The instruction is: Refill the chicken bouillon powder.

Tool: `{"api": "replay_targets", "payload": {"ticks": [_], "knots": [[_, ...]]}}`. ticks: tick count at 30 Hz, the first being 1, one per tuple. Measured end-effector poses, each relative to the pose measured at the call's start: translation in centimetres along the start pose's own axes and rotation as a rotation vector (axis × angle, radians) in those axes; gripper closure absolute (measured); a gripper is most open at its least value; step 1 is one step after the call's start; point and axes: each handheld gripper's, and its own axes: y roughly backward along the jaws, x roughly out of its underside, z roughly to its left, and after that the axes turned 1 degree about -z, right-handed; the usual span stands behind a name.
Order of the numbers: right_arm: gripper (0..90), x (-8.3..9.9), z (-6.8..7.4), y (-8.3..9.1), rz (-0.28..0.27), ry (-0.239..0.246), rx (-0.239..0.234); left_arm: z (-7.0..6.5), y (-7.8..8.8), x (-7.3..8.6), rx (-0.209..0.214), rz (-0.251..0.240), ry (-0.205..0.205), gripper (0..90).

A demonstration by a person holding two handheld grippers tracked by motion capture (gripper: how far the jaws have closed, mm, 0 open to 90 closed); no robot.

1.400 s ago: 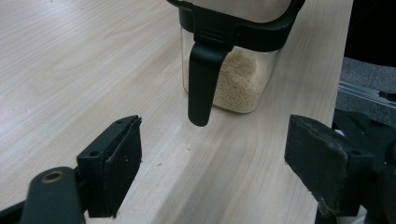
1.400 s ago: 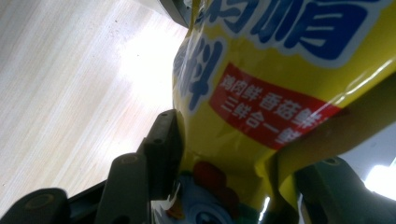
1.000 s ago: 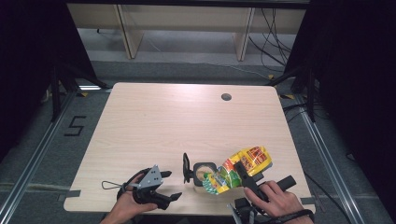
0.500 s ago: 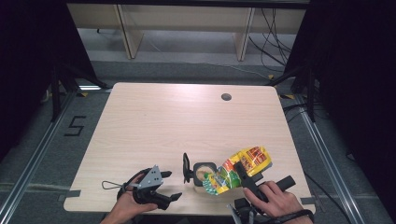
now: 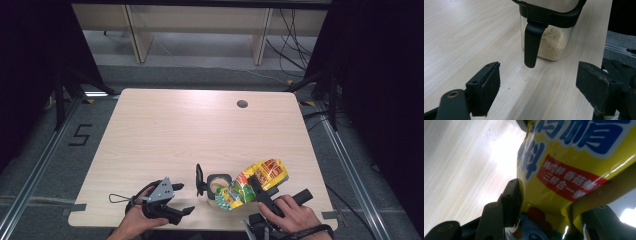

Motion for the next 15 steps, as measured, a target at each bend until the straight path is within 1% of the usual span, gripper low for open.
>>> {"api": "replay_targets", "payload": {"ticks": [1, 2, 3, 4, 5, 6, 7, 9, 11, 12, 13, 14, 15], "knots": [[52.3, -0.06, 0.01, -0.02, -0.003, -0.003, -0.001, 0.07, 0.05, -0.02, 0.001, 0.004, -0.007, 19.2], [52.3, -0.08, 0.09, 0.08, 0.001, -0.026, -0.001, 0.07, 0.03, -0.02, 0.004, 0.001, -0.004, 19.2], [52.3, -0.04, -0.10, 0.07, -0.005, -0.009, 0.003, 0.06, 0.05, -0.01, 0.005, 0.001, -0.006, 19.2], [52.4, 0.07, -0.24, 0.24, 0.008, -0.011, -0.002, 0.05, 0.05, 0.00, 0.006, 0.002, -0.006, 19.2], [52.3, 0.18, -0.25, 0.25, 0.007, -0.006, 0.010, 0.05, 0.04, 0.00, 0.005, 0.002, -0.007, 19.3], [52.4, 0.28, -0.35, 0.30, 0.010, -0.007, 0.006, 0.06, 0.04, -0.01, 0.005, 0.002, -0.006, 19.3], [52.4, 0.31, -0.36, 0.30, 0.012, -0.013, 0.023, 0.05, 0.04, -0.02, 0.005, 0.001, -0.005, 19.3], [52.4, 0.26, -0.26, 0.26, 0.010, -0.007, 0.007, 0.07, 0.07, -0.01, 0.004, 0.006, -0.013, 19.4], [52.4, 0.10, -0.17, 0.13, 0.004, -0.010, -0.008, 0.05, 0.04, -0.01, 0.005, 0.002, -0.008, 19.6], [52.4, 0.04, -0.04, 0.07, 0.002, -0.009, 0.006, 0.05, 0.04, -0.02, 0.005, 0.001, -0.007, 19.6], [52.4, 0.03, -0.05, 0.03, 0.000, -0.004, 0.006, 0.15, 0.09, -0.06, 0.004, 0.004, -0.021, 19.6], [52.4, 0.09, 0.00, 0.04, -0.002, -0.033, 0.005, 0.07, 0.08, -0.04, 0.006, 0.000, -0.009, 19.6], [52.4, 0.18, 0.07, 0.05, -0.003, -0.045, 0.008, 0.03, 0.08, -0.01, 0.008, 0.000, -0.002, 19.6]]}}
